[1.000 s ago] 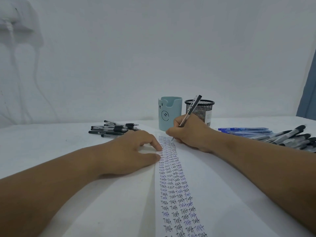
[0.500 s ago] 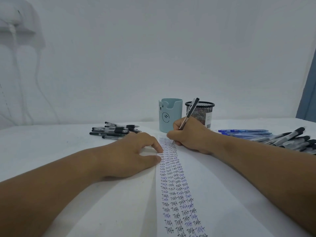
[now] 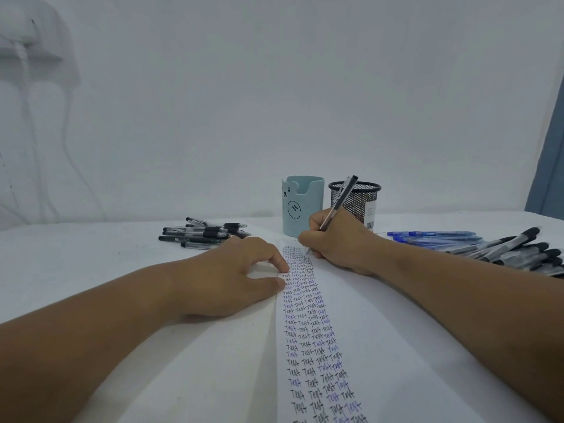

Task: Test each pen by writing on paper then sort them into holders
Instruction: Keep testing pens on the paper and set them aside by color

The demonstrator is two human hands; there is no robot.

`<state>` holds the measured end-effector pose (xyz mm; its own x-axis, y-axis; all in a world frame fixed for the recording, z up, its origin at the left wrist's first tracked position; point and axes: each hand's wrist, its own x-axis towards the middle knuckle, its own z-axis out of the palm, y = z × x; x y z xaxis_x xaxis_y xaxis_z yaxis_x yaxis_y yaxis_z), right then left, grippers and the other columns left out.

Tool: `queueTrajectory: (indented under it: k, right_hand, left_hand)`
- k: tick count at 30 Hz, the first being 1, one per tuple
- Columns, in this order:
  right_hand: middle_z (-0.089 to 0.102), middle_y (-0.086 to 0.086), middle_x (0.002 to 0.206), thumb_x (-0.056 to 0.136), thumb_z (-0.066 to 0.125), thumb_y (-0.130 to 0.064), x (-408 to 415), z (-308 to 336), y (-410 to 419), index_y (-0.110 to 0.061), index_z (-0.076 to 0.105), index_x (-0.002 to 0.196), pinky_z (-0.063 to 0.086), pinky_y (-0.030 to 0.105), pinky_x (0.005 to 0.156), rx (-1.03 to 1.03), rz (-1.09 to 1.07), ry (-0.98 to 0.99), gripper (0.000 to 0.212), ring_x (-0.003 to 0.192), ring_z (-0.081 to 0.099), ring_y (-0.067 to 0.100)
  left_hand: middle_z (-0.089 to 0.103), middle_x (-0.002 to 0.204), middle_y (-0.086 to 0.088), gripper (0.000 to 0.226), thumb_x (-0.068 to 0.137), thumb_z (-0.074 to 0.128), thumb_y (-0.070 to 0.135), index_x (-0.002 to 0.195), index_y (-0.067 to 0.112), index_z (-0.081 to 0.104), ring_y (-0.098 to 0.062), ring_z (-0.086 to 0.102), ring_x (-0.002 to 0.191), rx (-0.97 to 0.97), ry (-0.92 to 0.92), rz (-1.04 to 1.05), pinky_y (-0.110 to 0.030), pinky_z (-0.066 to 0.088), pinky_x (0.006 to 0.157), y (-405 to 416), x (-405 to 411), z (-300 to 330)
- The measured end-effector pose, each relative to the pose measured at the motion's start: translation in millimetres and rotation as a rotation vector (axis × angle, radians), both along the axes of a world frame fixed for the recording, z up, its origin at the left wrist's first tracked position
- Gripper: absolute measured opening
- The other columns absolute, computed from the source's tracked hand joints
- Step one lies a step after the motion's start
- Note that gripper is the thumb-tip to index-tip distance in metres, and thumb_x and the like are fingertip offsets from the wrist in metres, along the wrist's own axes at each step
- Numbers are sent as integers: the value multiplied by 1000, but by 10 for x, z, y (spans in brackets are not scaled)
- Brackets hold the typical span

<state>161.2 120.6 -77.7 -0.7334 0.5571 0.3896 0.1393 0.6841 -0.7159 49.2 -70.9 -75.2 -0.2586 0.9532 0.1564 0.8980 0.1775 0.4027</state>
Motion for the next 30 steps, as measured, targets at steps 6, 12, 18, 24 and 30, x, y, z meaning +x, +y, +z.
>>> queueTrajectory:
  k: [6, 12, 18, 24, 30]
  right_hand:
    - [52, -2, 48, 80, 64, -7, -6, 17, -1, -18, 42, 51, 34, 14, 43, 59, 13, -6, 38, 55, 54, 15]
    - [51, -4, 46, 80, 64, -7, -12, 1, 30, -18, 40, 51, 35, 20, 47, 62, 19, -13, 39, 55, 52, 15]
    - [47, -9, 45, 81, 64, -8, -26, 4, 49, -18, 41, 51, 34, 20, 46, 101, 20, -25, 39, 52, 51, 10]
    - [49, -2, 51, 81, 64, -9, -17, 4, 51, -18, 41, 53, 35, 20, 46, 76, 9, -14, 37, 52, 49, 12]
    - [34, -12, 42, 81, 64, -9, -32, -1, 47, -19, 36, 52, 27, 16, 44, 106, -11, -23, 41, 47, 36, 6]
  left_hand:
    - [49, 123, 33, 19, 94, 58, 52, 113, 50, 59, 15, 35, 122, -9, 10, -14, -22, 30, 107, -11, -6, 1]
    - [48, 124, 34, 19, 95, 58, 50, 114, 49, 58, 13, 35, 124, -18, 11, -9, -22, 29, 107, -16, 13, 9]
    - [47, 122, 36, 19, 96, 57, 49, 115, 48, 58, 18, 33, 121, -19, 15, -13, -18, 27, 102, -21, 13, 17]
    - [48, 125, 34, 20, 95, 56, 52, 115, 51, 57, 9, 36, 128, -36, 14, -10, -25, 29, 111, -19, 4, 17]
    - [48, 126, 35, 21, 96, 56, 50, 117, 48, 57, 13, 35, 126, -36, 23, -12, -22, 28, 109, -20, 16, 22]
